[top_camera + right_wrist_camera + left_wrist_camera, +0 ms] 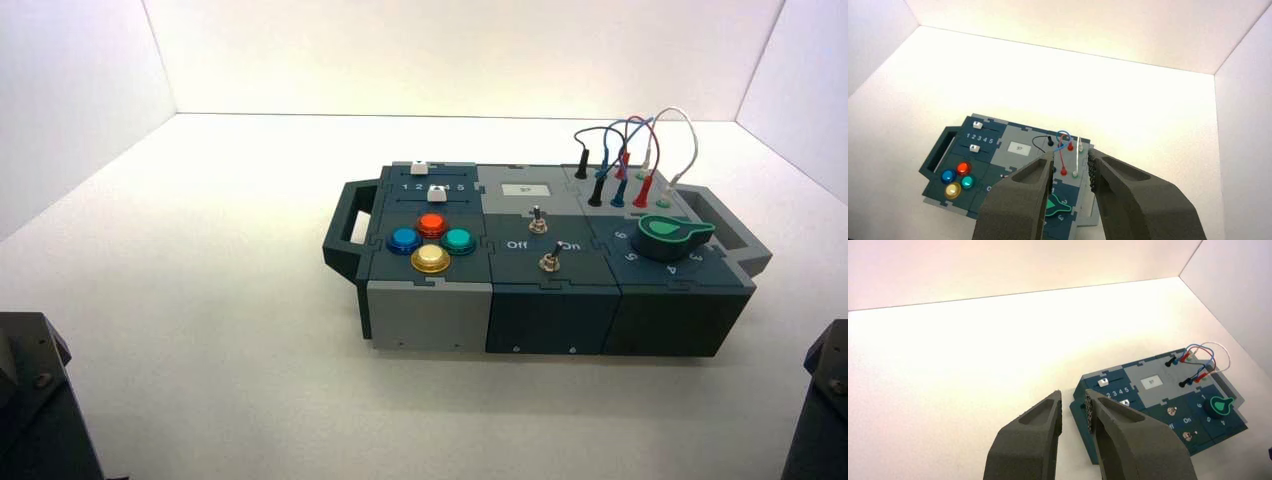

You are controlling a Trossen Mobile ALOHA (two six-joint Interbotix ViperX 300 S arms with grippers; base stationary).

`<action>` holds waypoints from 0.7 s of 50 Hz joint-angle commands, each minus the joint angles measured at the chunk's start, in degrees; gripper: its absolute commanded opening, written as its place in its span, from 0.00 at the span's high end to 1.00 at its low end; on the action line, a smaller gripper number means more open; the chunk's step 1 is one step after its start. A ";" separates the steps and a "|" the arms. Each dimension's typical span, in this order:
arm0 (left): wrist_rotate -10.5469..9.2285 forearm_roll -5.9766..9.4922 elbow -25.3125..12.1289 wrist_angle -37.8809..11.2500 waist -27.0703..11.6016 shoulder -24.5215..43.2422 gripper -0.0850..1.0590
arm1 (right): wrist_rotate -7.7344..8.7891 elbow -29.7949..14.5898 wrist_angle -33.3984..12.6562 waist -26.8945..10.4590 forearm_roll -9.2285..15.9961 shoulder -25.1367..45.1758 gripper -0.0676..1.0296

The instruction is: Rotate the box clockwise.

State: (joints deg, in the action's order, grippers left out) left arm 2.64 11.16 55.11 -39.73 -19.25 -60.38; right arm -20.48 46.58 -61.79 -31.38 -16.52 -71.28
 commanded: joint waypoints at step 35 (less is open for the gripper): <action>1.58 0.00 -5.01 -0.62 0.26 12.04 0.68 | 0.62 -2.72 -2.55 -0.09 -0.53 10.72 0.58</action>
State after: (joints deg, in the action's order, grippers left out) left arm 3.52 11.25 52.82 -40.43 -19.16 -51.77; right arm -20.04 46.14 -64.16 -31.38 -16.88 -64.69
